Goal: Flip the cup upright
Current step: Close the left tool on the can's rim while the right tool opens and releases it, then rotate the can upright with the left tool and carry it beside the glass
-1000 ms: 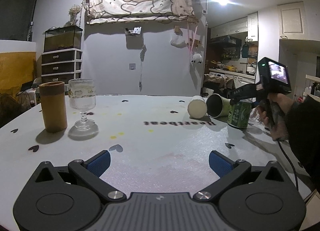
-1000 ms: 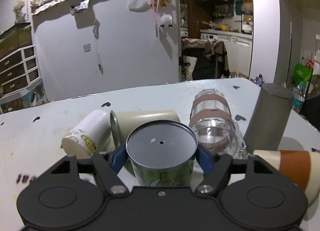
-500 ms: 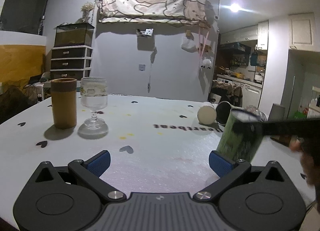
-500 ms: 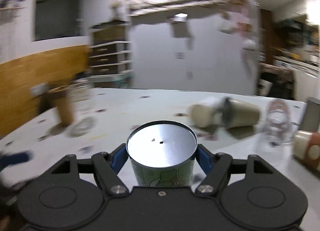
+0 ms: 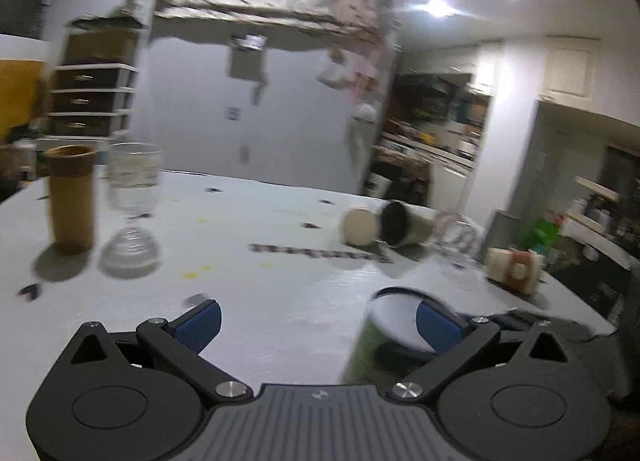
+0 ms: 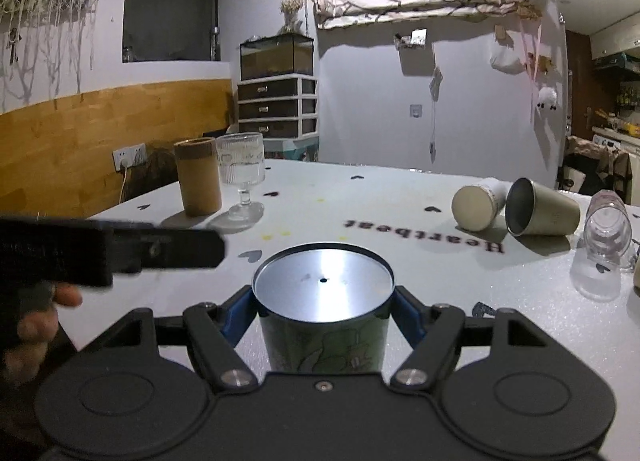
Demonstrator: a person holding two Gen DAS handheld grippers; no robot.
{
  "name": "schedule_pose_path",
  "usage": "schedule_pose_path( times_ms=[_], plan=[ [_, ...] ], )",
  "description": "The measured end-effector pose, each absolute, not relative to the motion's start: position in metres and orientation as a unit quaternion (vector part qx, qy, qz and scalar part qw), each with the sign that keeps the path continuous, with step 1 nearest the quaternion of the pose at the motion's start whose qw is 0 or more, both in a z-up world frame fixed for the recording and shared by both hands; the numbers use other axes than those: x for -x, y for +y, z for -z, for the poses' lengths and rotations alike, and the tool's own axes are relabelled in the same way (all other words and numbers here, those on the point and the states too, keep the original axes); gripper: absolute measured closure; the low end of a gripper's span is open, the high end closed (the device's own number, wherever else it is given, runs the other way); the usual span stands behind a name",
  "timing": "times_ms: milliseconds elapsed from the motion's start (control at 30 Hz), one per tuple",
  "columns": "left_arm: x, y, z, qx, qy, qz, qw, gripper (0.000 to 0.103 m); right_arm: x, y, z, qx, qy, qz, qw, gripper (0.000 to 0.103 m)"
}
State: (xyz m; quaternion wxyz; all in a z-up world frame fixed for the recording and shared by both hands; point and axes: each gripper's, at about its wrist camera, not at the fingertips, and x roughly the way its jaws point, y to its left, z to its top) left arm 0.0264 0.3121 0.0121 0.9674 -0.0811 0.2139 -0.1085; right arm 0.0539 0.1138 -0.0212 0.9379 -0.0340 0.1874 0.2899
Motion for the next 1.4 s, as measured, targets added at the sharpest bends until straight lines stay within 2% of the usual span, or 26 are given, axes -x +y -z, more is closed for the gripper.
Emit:
schedule_pose_path(
  times_ms=[233,467,533,567,600,767,1000,1400],
  plan=[
    [-0.064,0.269,-0.037,0.015,0.274,0.199,0.941,0.006,-0.048,0.105,0.032,0.015,0.173,-0.289,0.941,0.026],
    [-0.102,0.229,-0.021,-0.046,0.33,0.201,0.921,0.007,-0.046,0.101,0.039,0.019,0.179,-0.287,0.941,0.026],
    [-0.112,0.228,-0.013,-0.038,0.348,0.2,0.915,0.017,-0.046,0.102,0.041,0.024,0.183,-0.289,0.94,0.026],
    [-0.115,0.229,-0.01,-0.03,0.358,0.199,0.912,0.025,-0.046,0.103,0.042,0.026,0.185,-0.289,0.939,0.026],
    [-0.115,0.234,-0.008,-0.02,0.364,0.197,0.91,0.028,-0.047,0.103,0.043,0.029,0.186,-0.288,0.939,0.026],
    [-0.1,0.256,-0.015,0.021,0.352,0.205,0.913,0.028,-0.049,0.098,0.047,0.021,0.195,-0.294,0.936,0.021],
    [-0.062,0.288,-0.017,0.036,0.336,0.201,0.92,0.03,-0.056,0.095,0.052,0.021,0.21,-0.255,0.944,0.022],
    [-0.062,0.299,0.011,0.064,0.363,0.183,0.911,0.029,-0.057,0.063,0.052,-0.044,0.221,-0.223,0.948,0.023]
  ],
)
